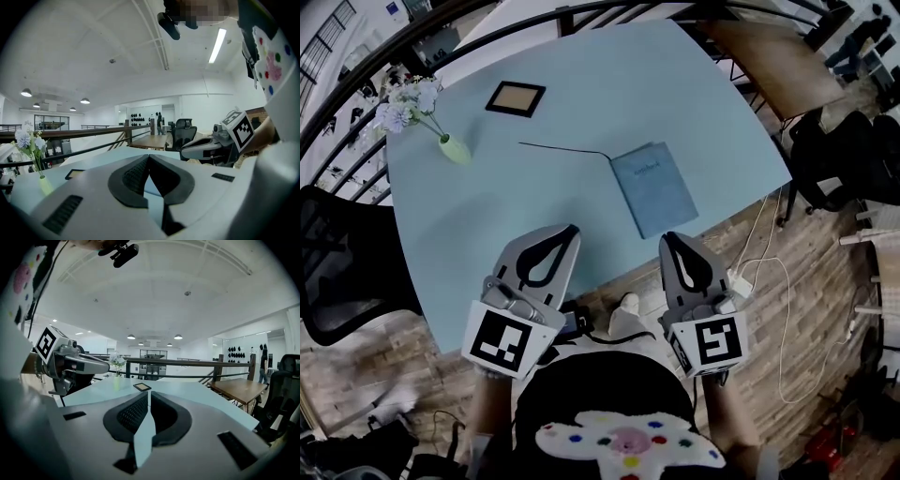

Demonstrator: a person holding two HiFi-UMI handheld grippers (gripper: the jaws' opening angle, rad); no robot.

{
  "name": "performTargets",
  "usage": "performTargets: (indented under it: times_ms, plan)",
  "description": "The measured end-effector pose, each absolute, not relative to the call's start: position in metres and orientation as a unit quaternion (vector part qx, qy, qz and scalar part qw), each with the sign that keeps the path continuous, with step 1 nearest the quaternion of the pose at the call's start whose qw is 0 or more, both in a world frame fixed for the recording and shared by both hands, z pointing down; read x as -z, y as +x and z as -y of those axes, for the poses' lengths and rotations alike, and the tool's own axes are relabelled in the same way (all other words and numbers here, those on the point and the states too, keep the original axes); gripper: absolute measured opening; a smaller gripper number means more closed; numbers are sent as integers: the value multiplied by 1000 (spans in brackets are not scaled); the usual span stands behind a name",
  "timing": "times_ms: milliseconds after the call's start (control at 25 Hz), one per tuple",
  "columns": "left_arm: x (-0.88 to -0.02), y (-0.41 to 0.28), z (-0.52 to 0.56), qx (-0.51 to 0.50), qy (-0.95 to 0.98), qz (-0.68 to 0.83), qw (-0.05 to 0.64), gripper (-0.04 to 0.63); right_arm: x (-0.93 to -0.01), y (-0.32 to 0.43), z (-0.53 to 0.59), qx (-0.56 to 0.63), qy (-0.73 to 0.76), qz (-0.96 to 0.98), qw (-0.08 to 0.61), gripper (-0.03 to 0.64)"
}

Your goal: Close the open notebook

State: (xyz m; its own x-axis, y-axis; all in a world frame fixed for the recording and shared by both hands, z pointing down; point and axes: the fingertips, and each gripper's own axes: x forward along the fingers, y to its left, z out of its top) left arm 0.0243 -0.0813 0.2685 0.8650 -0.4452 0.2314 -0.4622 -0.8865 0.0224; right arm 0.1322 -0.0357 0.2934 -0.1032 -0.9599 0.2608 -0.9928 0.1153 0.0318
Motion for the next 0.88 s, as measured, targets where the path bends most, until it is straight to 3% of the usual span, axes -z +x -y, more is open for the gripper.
performTargets:
  times_ms: [880]
  plan:
    - [-276, 20, 78, -121, 965, 231, 29, 18, -295, 124, 35, -66, 659, 738, 130, 41]
